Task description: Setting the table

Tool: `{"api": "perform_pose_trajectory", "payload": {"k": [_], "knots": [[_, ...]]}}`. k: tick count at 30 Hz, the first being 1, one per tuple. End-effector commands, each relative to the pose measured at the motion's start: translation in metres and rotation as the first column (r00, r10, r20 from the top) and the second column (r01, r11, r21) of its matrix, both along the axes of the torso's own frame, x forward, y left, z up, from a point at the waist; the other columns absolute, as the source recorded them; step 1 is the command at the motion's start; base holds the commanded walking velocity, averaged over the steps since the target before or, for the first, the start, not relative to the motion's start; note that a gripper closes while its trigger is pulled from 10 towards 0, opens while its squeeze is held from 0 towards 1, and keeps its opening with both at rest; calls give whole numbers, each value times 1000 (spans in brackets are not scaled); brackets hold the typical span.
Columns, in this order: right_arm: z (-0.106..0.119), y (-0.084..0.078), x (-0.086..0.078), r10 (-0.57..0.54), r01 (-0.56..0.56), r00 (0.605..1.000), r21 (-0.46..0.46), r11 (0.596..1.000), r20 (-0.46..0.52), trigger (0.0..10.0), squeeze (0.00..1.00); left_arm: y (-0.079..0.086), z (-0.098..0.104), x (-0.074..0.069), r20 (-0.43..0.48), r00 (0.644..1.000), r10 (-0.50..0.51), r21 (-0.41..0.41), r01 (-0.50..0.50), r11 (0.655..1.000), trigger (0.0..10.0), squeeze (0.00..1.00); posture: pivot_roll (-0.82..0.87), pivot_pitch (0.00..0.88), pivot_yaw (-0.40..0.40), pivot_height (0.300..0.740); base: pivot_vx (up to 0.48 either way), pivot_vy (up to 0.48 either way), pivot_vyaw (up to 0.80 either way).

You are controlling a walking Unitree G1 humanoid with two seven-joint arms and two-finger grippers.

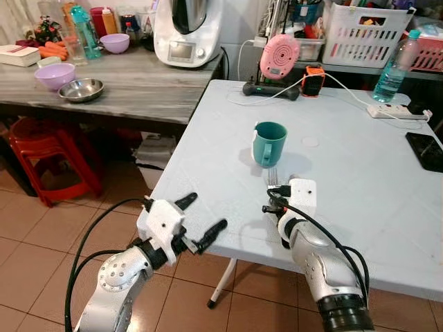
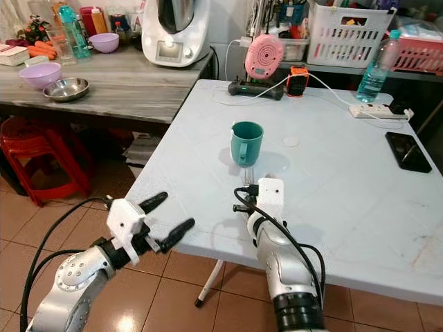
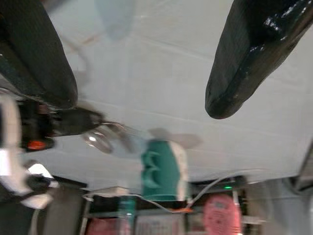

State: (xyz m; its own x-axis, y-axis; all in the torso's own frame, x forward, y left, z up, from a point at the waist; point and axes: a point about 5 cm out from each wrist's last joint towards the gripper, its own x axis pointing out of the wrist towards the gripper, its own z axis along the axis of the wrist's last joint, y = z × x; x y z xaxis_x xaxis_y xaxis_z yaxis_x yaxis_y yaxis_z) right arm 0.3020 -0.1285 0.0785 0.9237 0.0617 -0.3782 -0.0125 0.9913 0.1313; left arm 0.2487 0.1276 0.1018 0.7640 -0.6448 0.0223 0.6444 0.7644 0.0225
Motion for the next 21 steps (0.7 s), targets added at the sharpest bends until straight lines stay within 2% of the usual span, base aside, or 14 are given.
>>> {"api": "perform_pose_trajectory", "payload": {"k": [1, 2, 4, 5, 6, 7, 9, 12, 16, 21], "knots": [[9, 0, 0, 2, -2, 998, 7, 1000, 59, 10000, 0, 5, 2, 3, 4, 999, 50, -8, -49, 999, 10000, 0, 77, 0, 1, 740, 0, 0, 0], [13, 2, -1, 3, -7, 995, 41, 999, 100, 10000, 0, 7, 3, 5, 6, 996, 85, -18, -85, 996, 10000, 0, 77, 0, 1, 740, 0, 0, 0], [19, 2, -2, 2, -5, 987, 18, 1000, 159, 10000, 0, 10, 3, 7, -4, 991, 134, -30, -134, 990, 10000, 0, 75, 0, 2, 740, 0, 0, 0], [24, 3, -4, 6, -9, 982, 17, 1000, 191, 10000, 0, 16, 1, 11, -37, 971, 235, -62, -237, 969, 10000, 0, 75, 0, 2, 740, 0, 0, 0], [24, 3, -4, 6, -9, 982, 17, 1000, 191, 10000, 0, 16, 1, 11, -37, 971, 235, -62, -237, 969, 10000, 0, 75, 0, 2, 740, 0, 0, 0], [25, 3, -5, 6, -11, 979, 26, 1000, 203, 10000, 0, 19, 0, 12, -50, 960, 277, -70, -280, 957, 10000, 0, 74, 0, 3, 740, 0, 0, 0], [29, 0, -7, -13, 17, 971, -15, 1000, 238, 10000, 0, 23, -3, 13, -70, 934, 350, -54, -354, 934, 10000, 0, 70, 0, 3, 740, 0, 0, 0], [30, -4, -7, -40, 37, 972, 13, 999, 233, 10000, 0, 21, -5, 12, -87, 932, 352, -49, -357, 933, 10000, 0, 70, 0, 3, 740, 0, 0, 0], [42, -11, -4, -76, 56, 955, 79, 995, 286, 10000, 0, 19, -5, 14, -110, 928, 356, -69, -364, 929, 10000, 0, 65, 0, -1, 740, 0, 0, 0], [44, -13, -1, -76, 59, 956, 65, 996, 285, 10000, 0, 16, -1, 20, -103, 930, 352, -82, -361, 929, 10000, 0, 63, 0, 0, 740, 0, 0, -160]]}}
